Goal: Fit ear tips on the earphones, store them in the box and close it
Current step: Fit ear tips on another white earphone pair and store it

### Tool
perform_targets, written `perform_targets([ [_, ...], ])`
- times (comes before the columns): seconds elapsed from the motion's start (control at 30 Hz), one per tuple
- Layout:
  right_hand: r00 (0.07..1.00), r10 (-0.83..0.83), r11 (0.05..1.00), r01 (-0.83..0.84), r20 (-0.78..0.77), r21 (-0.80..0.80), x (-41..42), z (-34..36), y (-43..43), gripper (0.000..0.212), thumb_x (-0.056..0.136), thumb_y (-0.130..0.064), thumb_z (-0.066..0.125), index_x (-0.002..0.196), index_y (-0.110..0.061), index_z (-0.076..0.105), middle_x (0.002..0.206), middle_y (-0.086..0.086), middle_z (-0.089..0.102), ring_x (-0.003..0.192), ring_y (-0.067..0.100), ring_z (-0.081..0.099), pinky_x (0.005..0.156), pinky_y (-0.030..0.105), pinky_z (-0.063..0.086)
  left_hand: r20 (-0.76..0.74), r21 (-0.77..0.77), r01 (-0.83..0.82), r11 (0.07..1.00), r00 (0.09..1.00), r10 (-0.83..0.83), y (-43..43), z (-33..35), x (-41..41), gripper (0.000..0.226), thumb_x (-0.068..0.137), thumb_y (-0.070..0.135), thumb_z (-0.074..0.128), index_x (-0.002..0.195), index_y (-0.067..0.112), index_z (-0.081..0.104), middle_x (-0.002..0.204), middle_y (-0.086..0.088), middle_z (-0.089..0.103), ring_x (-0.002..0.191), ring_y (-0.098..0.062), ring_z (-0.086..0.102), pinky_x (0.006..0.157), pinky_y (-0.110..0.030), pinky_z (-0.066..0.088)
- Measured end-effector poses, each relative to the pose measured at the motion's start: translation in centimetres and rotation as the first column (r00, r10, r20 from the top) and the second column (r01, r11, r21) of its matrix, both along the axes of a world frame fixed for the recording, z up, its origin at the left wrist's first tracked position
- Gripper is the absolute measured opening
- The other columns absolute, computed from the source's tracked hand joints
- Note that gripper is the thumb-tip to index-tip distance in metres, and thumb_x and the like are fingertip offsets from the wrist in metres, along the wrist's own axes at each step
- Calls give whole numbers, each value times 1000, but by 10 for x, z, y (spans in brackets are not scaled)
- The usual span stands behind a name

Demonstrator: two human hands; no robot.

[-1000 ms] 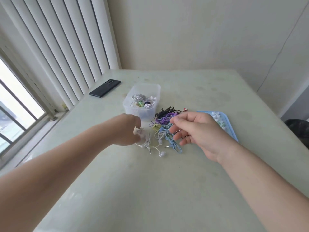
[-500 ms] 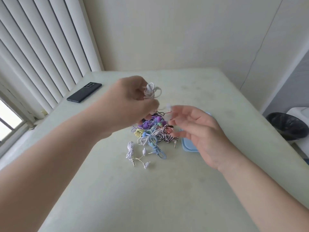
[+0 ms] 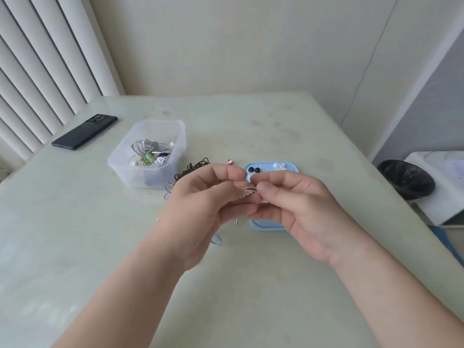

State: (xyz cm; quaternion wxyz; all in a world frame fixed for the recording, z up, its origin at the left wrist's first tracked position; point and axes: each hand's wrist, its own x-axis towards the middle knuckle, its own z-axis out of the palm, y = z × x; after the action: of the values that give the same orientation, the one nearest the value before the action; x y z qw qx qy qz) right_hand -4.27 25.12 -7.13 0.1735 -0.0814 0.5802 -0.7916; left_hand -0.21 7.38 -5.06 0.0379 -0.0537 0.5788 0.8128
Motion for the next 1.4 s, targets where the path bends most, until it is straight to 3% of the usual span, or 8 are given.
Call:
perform_targets([
  [0.23, 993, 115, 993, -115, -23, 2, 3, 2, 3, 29, 89, 3, 62, 116, 6, 69, 102, 25, 74, 97, 34, 73, 88, 46, 60, -63, -40, -64, 997, 996, 61, -1, -11, 6, 19, 81, 8, 81, 93, 1, 68, 84, -24, 72, 74, -30, 74, 66, -33, 62],
  [0.4, 995, 71, 996, -67, -68, 64, 6, -2, -4, 27, 88, 0, 65, 113, 2, 71, 99, 23, 75, 91, 33, 74, 85, 45, 61, -117, -243, -92, 966, 991, 65, -4, -15, 9, 8, 90, 4, 77, 94, 11, 76, 81, -11, 75, 73, -23, 74, 61, -28, 58],
  [0.53, 992, -28, 998, 36, -127, 60, 5, -1, -4, 33, 81, 5, 69, 114, 3, 68, 102, 18, 77, 96, 34, 75, 82, 34, 60, -198, -468, -128, 874, 980, 38, -5, -21, 7, 17, 94, 11, 75, 101, 25, 79, 80, -6, 74, 66, -18, 72, 55, -31, 56],
  [0.7, 992, -85, 996, 87, -94, 18, 7, 0, -7, 38, 71, 2, 73, 109, 2, 70, 94, 17, 77, 85, 30, 76, 76, 29, 60, -341, -636, -202, 745, 939, -37, -3, -30, 7, 26, 96, 11, 70, 111, 30, 78, 78, 2, 73, 69, -25, 70, 64, -35, 59],
  [0.8, 993, -90, 996, 92, -75, 14, 6, 0, -6, 32, 72, -1, 73, 103, 1, 73, 92, 20, 77, 84, 27, 76, 75, 29, 60, -347, -626, -210, 751, 938, -27, -2, -31, 8, 19, 97, 15, 72, 108, 27, 79, 80, 8, 76, 69, -10, 74, 62, -27, 59],
  [1.1, 999, -1, 1000, 0, -43, -15, 7, 1, -4, 28, 83, 10, 63, 109, 6, 71, 100, 19, 76, 101, 32, 75, 91, 38, 60, -335, -453, -209, 867, 941, 52, 1, -27, 9, 12, 99, 6, 66, 96, 15, 74, 82, 5, 79, 75, -8, 77, 63, -14, 52],
  [1.3, 999, -28, 999, 29, -33, 38, 7, 1, -6, 21, 80, -5, 69, 100, 0, 75, 88, 18, 74, 78, 27, 73, 72, 31, 61, -332, -447, -266, 854, 936, 117, 4, -27, 8, 9, 98, 10, 67, 95, 17, 71, 79, 6, 76, 66, -4, 71, 57, -15, 48],
  [1.4, 999, -21, 999, 22, -32, 40, 6, 0, -5, 26, 79, -8, 69, 104, -1, 75, 86, 16, 71, 72, 24, 68, 68, 30, 59, -330, -407, -267, 873, 935, 132, 3, -27, 7, 7, 100, 13, 67, 100, 19, 69, 86, 3, 78, 75, -10, 75, 63, -30, 59],
])
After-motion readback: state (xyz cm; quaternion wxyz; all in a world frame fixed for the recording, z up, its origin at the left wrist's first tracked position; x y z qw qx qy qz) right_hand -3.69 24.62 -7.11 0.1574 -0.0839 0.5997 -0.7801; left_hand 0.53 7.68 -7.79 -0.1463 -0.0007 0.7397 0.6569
